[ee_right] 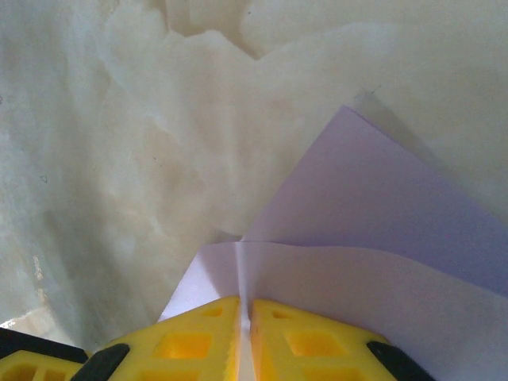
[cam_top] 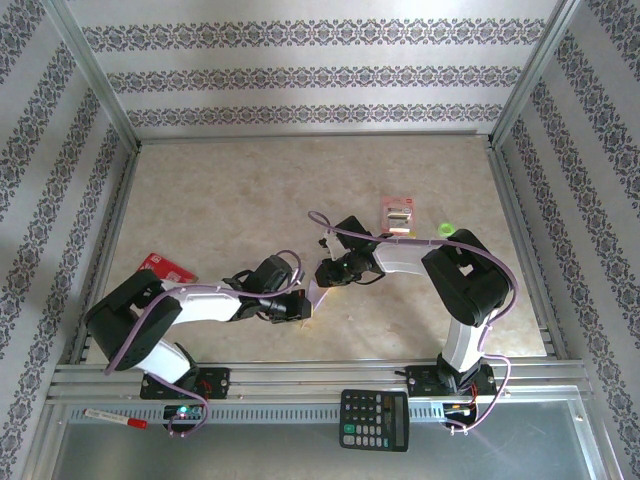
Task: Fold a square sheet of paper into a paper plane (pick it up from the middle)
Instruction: Fold the wing for the fifth time at the center of the table.
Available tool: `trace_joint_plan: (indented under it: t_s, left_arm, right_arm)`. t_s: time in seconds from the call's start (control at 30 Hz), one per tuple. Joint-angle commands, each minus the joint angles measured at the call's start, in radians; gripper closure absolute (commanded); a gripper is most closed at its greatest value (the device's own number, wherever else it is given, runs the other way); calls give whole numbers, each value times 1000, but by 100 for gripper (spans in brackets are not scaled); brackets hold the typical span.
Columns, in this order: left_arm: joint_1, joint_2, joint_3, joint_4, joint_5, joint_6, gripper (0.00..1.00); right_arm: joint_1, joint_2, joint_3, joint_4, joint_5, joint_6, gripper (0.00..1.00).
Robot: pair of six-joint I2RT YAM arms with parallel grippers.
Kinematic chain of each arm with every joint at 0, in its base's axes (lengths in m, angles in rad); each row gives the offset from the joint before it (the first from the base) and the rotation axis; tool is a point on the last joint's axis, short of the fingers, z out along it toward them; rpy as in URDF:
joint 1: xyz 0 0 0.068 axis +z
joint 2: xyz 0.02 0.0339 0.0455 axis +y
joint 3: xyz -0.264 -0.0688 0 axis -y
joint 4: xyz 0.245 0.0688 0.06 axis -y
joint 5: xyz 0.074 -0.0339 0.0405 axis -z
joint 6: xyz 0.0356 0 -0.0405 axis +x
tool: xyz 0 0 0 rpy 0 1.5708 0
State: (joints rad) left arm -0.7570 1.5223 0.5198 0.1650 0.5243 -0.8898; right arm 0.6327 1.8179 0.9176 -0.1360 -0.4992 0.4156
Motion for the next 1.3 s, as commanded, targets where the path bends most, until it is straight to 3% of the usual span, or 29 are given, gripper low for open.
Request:
trace_joint_plan:
  t_s: [0.0, 0.33, 0.7, 1.27]
  left_arm:
    - [16, 16, -33, 53, 4, 12, 100]
    - [16, 32, -117, 110, -10, -31, 100]
    - [16, 38, -116, 107, -16, -34, 100]
    - [16, 36, -100, 75, -16, -17, 100]
  right_arm:
    - [4, 58, -2, -57, 80, -11, 82]
    - [2, -66, 21, -30, -17, 14, 79]
    - [54, -228, -195, 138, -39, 199, 82]
    - [137, -214, -298, 318, -25, 352, 83]
